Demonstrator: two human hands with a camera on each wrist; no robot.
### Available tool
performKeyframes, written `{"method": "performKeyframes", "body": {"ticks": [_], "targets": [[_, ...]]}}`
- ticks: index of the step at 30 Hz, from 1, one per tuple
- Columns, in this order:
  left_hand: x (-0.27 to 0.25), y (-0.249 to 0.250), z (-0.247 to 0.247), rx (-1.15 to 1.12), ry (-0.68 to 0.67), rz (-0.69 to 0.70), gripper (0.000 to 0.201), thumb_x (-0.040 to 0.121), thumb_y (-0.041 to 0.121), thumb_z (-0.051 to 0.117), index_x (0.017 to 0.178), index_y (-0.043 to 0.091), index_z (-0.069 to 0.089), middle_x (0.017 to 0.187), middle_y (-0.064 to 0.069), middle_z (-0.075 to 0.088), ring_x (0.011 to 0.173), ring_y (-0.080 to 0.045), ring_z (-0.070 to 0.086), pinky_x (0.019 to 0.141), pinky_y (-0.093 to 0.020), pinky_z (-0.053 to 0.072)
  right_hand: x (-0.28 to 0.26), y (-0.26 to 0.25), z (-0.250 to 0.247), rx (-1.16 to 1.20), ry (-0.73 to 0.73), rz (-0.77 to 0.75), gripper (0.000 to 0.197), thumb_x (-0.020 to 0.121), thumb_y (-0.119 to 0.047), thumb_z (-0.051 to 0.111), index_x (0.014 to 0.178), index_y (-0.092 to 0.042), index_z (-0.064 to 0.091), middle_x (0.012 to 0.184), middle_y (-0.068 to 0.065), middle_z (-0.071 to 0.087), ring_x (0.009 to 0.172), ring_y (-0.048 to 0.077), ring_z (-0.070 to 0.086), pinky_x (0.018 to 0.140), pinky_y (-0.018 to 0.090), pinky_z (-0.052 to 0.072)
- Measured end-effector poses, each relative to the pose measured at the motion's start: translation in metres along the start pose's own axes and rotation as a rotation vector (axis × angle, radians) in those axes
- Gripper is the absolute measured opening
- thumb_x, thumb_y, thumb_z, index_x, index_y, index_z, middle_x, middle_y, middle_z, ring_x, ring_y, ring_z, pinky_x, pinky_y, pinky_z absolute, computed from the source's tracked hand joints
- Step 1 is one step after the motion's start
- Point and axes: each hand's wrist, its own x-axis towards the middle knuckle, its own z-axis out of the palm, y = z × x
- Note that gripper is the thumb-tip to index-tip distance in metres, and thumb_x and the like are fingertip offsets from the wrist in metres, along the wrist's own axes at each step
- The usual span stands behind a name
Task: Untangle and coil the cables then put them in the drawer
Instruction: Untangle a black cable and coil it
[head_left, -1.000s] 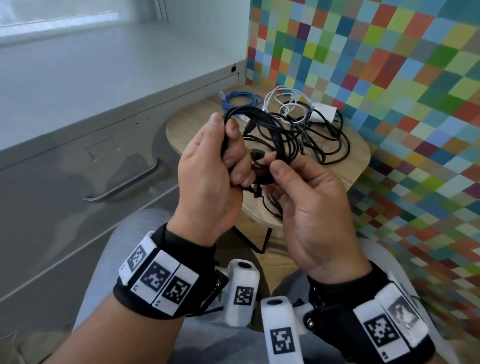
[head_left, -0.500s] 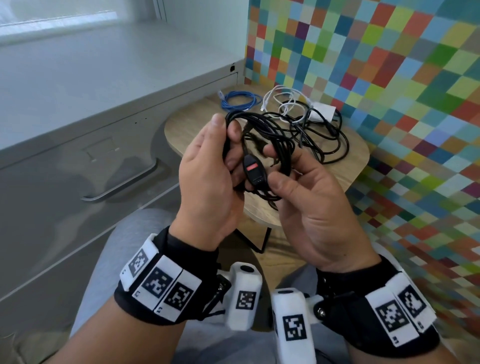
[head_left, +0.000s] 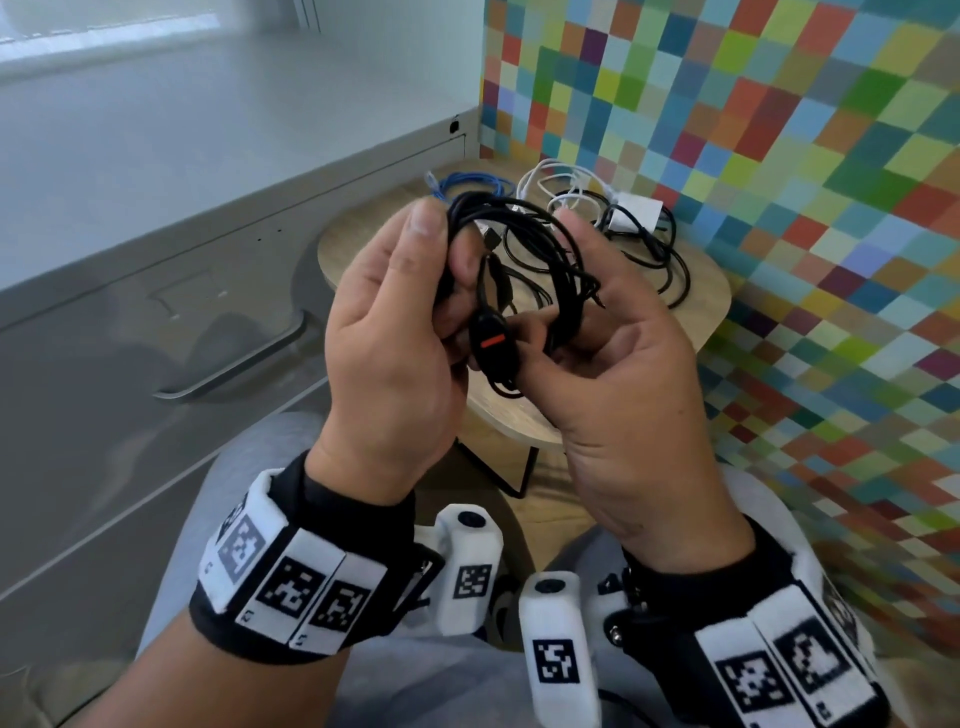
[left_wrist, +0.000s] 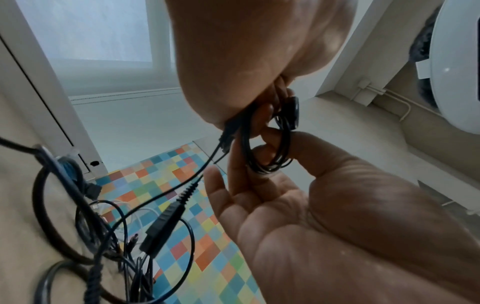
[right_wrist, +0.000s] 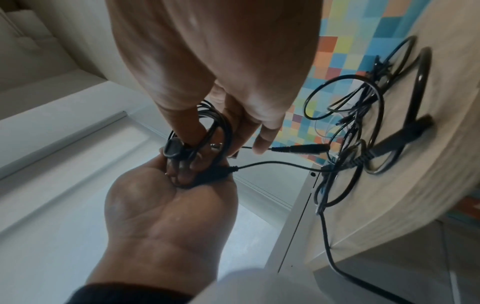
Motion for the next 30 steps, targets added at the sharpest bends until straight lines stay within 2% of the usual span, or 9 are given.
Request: {"method": "performKeyframes", "body": {"ticks": [3,8,12,14,17,21,24,28,30], "targets": [[-0.001,0.004,0.002,-0.009,0.006,0.014,0.041,0.105,0.026,0.034,0.07,0.017,0.052,0.054,0.001,0.028,0.05,-0.024,0.016,0.047,-0.036,0.018,0.0,-0.004,0.001,0.028,-0.022,-0.019,0.073,0.092,0.009,0.071,0.151,-0.028,0.048,0.093,0.017,0.069,0.087,0.018,0.066,0.082,0.036,0.059],[-0.003,0.011,0.004,0.025,-0.041,0.118,0.04,0.107,0.022,0.031,0.073,0.015,0.05,0.055,0.005,0.033,0.043,-0.01,0.026,0.042,-0.026,0.025,0.002,-0.005,-0.008,0.001,-0.092,0.042,0.1,0.082,0.01,0.08,0.159,-0.034,0.033,0.109,0.003,0.072,0.107,0.018,0.07,0.096,0.051,0.059],[-0.004,0.017,0.004,0.077,-0.075,0.196,0.034,0.103,0.026,0.036,0.074,0.018,0.051,0.059,0.006,0.037,0.045,-0.009,0.029,0.042,-0.03,0.022,0.007,-0.003,-0.016,-0.213,-0.173,0.154,0.045,0.087,0.0,0.074,0.123,-0.025,0.066,0.102,0.009,0.073,0.093,0.03,0.071,0.087,0.056,0.061],[-0.002,0.02,0.002,0.092,-0.065,0.199,0.034,0.105,0.025,0.034,0.076,0.016,0.048,0.057,0.008,0.036,0.045,-0.009,0.027,0.043,-0.029,0.023,0.007,-0.002,-0.02,-0.208,-0.204,0.219,0.02,0.093,0.001,0.068,0.097,-0.017,0.075,0.082,0.001,0.074,0.077,0.026,0.071,0.077,0.044,0.061],[0.005,0.026,-0.007,0.052,0.017,0.152,0.035,0.107,0.026,0.028,0.077,0.014,0.043,0.054,0.01,0.033,0.043,-0.009,0.024,0.044,-0.027,0.025,0.005,0.002,-0.021,0.041,-0.195,0.29,0.018,0.091,0.0,0.068,0.087,-0.013,0.08,0.078,0.007,0.076,0.081,0.022,0.075,0.08,0.034,0.062],[0.011,0.029,-0.014,-0.068,0.142,0.03,0.041,0.11,0.031,0.028,0.075,0.018,0.046,0.055,0.007,0.023,0.044,-0.01,0.018,0.045,-0.027,0.023,0.006,0.0,-0.019,0.361,-0.218,0.382,0.021,0.085,-0.008,0.062,0.091,-0.007,0.081,0.068,0.009,0.066,0.075,0.022,0.074,0.091,0.045,0.063],[0.012,0.029,-0.013,-0.155,0.164,-0.04,0.044,0.111,0.032,0.028,0.073,0.02,0.046,0.056,0.006,0.02,0.044,-0.01,0.016,0.044,-0.026,0.022,0.008,-0.002,-0.023,0.372,-0.229,0.388,0.022,0.09,-0.013,0.06,0.095,-0.008,0.081,0.061,0.003,0.05,0.056,0.015,0.055,0.071,0.038,0.063],[0.014,0.028,-0.011,-0.214,0.145,-0.108,0.045,0.111,0.035,0.028,0.074,0.02,0.047,0.054,0.007,0.022,0.043,-0.009,0.017,0.042,-0.024,0.024,0.011,-0.001,-0.027,0.364,-0.185,0.322,0.022,0.09,-0.011,0.06,0.095,-0.008,0.081,0.057,0.001,0.048,0.062,0.017,0.059,0.086,0.043,0.061],[0.015,0.027,-0.011,-0.23,0.139,-0.128,0.044,0.111,0.036,0.028,0.075,0.019,0.047,0.054,0.007,0.022,0.043,-0.009,0.017,0.042,-0.024,0.024,0.012,-0.004,-0.031,0.414,-0.202,0.332,0.024,0.092,-0.01,0.057,0.096,-0.006,0.08,0.058,0.001,0.046,0.055,0.015,0.056,0.078,0.042,0.062]]}}
